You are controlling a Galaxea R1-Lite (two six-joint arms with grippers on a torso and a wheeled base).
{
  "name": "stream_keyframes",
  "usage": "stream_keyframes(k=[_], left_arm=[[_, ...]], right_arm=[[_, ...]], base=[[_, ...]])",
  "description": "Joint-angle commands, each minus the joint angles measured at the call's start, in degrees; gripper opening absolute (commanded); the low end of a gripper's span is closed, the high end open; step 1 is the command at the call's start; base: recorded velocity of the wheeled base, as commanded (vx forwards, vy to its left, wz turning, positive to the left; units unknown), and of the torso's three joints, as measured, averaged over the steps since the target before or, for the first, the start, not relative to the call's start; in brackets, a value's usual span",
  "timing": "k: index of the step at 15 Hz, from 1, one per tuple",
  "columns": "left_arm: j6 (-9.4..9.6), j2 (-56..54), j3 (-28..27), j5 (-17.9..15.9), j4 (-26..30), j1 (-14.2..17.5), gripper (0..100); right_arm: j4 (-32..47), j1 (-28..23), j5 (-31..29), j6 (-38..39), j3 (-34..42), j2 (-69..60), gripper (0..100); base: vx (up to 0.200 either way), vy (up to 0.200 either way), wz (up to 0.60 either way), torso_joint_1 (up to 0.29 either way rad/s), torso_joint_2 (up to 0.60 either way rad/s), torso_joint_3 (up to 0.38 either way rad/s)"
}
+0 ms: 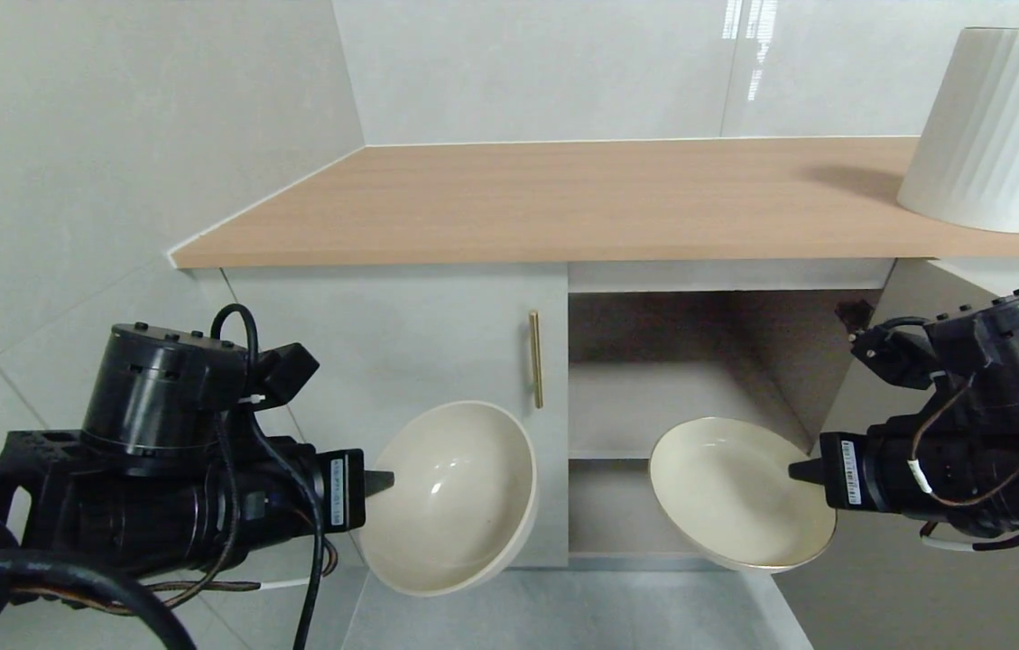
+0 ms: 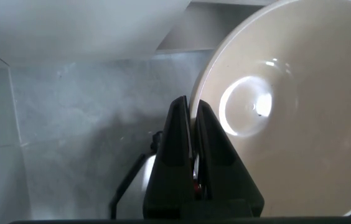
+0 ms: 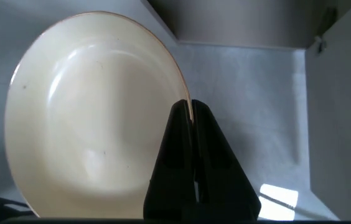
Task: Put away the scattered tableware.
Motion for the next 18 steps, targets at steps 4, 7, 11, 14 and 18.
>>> stream_keyframes(k=[4,7,11,14,18], left_arm=[[0.05,0.3,-0.1,0.0,0.0,0.0,0],[0.05,0.4,-0.1,0.0,0.0,0.0,0],[0.23,-1.7,-0.3,1.1,0.0,-0.1,0],[1.64,-2.2,-0.2,1.2,0.0,-0.1,0],[1.64,-2.3,-0.2,1.3,0.0,-0.2,0]], right_arm=[[-0.5,0.0,0.0,-1.6,0.9,1.2,0],[-2.6,-0.1,0.0,-1.7,0.9,2.8,0],[-14.6,-3.8,-0.5,-4.6,-1.5,14.5,0],[-15.8,-5.3,-0.8,-4.4,-10.3,25.4,0],[-19.0,-4.1,-5.5,-3.6,-16.2,36.2,0]], base=[[0.000,0.000,0.00,-0.063,0.22,0.142],[0.000,0.000,0.00,0.000,0.00,0.000],[0.000,0.000,0.00,0.000,0.00,0.000],[0.000,0.000,0.00,0.000,0.00,0.000],[0.000,0.000,0.00,0.000,0.00,0.000]])
